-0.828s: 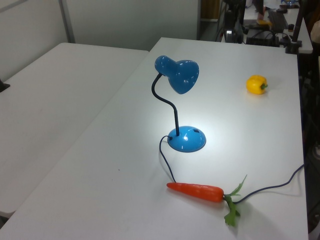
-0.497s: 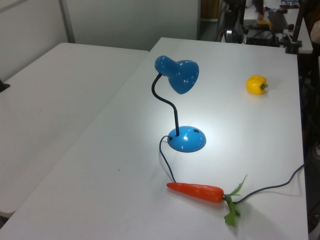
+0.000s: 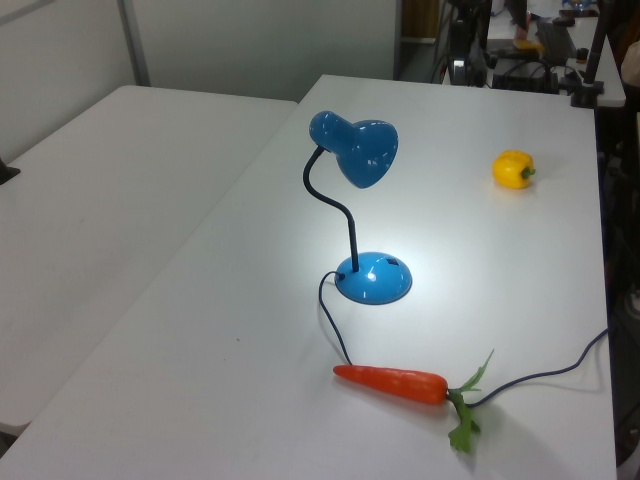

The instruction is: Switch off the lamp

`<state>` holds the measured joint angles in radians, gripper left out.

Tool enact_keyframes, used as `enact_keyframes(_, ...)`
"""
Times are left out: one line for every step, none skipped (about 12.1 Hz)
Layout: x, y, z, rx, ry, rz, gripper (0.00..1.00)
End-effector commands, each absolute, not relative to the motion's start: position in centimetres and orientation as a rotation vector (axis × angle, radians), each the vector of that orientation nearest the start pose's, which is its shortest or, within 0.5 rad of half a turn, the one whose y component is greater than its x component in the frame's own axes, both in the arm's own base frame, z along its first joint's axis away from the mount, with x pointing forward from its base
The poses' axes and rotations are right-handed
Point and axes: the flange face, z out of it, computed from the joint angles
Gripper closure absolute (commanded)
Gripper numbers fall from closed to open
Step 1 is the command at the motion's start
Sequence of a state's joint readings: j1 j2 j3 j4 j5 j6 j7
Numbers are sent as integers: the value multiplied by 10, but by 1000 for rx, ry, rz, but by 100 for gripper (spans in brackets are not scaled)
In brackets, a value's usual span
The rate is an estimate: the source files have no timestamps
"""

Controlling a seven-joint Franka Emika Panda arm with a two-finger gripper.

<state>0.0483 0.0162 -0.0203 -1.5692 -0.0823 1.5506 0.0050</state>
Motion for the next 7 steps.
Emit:
enact_keyframes(554,1,620,-3219,-64,62,20)
enact_keyframes(554,1,620,-3219,-67,62,47)
enact_keyframes(554,1,620,-3217,-67,62,66)
enact_keyframes(554,1,620,-3217,-67,62,85)
enact_keyframes(555,1,619,-3214,-67,62,99)
enact_keyframes(555,2,619,-3213,-67,60,100)
enact_keyframes(556,2,618,-3213,-67,62,100)
